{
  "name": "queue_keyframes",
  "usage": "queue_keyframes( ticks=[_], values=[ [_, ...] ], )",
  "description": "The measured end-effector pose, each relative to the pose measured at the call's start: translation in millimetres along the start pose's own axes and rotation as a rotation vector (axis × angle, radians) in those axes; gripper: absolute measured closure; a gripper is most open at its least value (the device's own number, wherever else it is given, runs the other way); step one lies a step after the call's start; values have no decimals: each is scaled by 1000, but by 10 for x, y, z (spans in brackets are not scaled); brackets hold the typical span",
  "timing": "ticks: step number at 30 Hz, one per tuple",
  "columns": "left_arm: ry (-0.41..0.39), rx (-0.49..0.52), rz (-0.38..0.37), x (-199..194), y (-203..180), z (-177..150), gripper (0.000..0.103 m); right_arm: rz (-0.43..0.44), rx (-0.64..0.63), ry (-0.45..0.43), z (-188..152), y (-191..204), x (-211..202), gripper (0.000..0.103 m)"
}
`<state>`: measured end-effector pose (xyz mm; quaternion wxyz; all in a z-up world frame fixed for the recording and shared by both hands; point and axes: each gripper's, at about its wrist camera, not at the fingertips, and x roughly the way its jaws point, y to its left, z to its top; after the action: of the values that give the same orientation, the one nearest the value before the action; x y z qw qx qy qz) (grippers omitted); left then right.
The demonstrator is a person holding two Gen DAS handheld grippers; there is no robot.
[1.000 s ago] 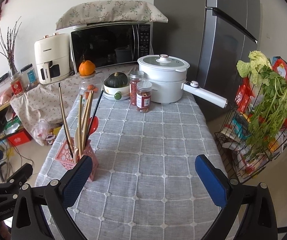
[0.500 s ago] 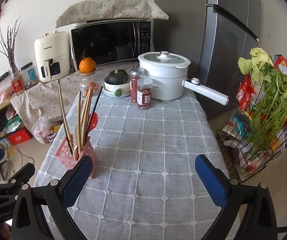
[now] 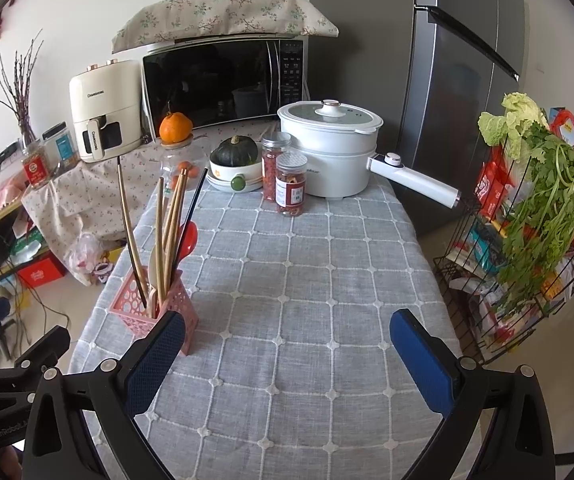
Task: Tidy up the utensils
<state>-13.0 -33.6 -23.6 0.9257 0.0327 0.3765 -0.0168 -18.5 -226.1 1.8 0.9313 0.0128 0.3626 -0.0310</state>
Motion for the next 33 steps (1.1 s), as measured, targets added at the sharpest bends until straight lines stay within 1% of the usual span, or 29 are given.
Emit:
queue_keyframes(
  ticks=[33],
  values=[
    [1,-1,-5,5,-22,8,1,2,-3,11,-25,-22,30,0]
  ],
)
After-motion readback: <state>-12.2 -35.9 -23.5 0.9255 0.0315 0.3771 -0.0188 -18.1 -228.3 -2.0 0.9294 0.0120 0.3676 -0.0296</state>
